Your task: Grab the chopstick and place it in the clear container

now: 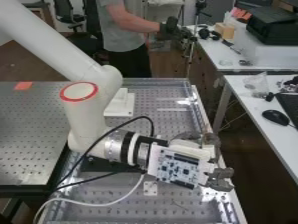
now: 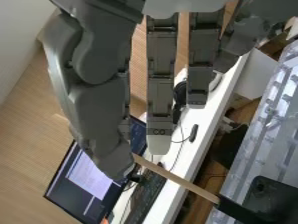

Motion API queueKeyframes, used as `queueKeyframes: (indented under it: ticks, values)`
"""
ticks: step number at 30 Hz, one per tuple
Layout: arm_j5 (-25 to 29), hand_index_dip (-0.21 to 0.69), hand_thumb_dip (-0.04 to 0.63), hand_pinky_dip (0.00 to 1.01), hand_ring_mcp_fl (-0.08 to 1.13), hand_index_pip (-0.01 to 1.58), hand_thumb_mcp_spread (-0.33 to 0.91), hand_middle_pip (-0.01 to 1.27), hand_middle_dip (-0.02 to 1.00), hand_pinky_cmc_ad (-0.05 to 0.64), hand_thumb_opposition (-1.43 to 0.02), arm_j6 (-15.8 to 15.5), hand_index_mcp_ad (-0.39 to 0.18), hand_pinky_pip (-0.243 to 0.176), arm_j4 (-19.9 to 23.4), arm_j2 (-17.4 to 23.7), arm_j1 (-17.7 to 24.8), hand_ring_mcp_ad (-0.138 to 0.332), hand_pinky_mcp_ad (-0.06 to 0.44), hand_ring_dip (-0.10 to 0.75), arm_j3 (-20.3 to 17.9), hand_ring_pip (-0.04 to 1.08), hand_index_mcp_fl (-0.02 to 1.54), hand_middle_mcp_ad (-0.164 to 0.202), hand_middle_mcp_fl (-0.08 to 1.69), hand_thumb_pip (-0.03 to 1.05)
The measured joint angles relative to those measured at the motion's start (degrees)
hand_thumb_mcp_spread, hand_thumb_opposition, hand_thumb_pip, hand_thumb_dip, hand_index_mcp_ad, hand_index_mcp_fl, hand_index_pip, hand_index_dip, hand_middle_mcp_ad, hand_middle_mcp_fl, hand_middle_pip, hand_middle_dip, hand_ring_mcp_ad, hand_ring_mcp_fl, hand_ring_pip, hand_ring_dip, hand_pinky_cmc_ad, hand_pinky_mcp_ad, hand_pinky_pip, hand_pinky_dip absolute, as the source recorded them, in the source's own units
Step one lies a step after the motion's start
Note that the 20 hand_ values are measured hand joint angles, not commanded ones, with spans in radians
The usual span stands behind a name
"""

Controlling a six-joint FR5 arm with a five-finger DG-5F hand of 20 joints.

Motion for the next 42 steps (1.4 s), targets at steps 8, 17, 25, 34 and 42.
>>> queueKeyframes:
  ticks: [8,17,25,34,42]
  values:
    - [0.7,0.255,0.281,0.17,0.55,0.65,0.70,0.49,0.66,0.419,-1.03,-0.7,-0.239,-0.010,0.0,-0.1,0.0,0.168,0.169,0.248,0.5,0.09,1.05,0.026,1.32,0.40]
    - [2.5,0.298,0.281,0.17,0.57,0.41,0.70,0.32,0.65,0.468,-1.05,-1.6,-0.152,0.000,-0.3,-0.1,0.3,0.166,0.182,0.248,0.6,0.11,1.22,-0.019,1.46,0.40]
    - [2.3,0.314,0.281,0.17,0.58,0.31,0.70,0.24,0.65,0.476,-1.05,-1.8,-0.124,0.010,-0.9,-0.1,0.4,0.162,0.182,0.251,1.0,0.10,1.29,-0.019,1.48,0.40]
    - [-0.3,0.340,0.284,0.17,0.49,0.31,0.66,0.15,0.66,0.471,-1.05,-2.2,-0.154,0.007,-1.7,-0.2,0.0,0.154,0.182,0.253,1.3,0.09,1.21,-0.017,1.13,0.41]
    - [-0.1,0.283,0.286,0.17,0.42,0.29,0.60,0.14,0.65,0.421,-1.02,-2.3,-0.171,0.005,-2.4,-0.3,0.1,0.162,0.185,0.250,1.5,0.09,1.02,-0.017,1.05,0.47]
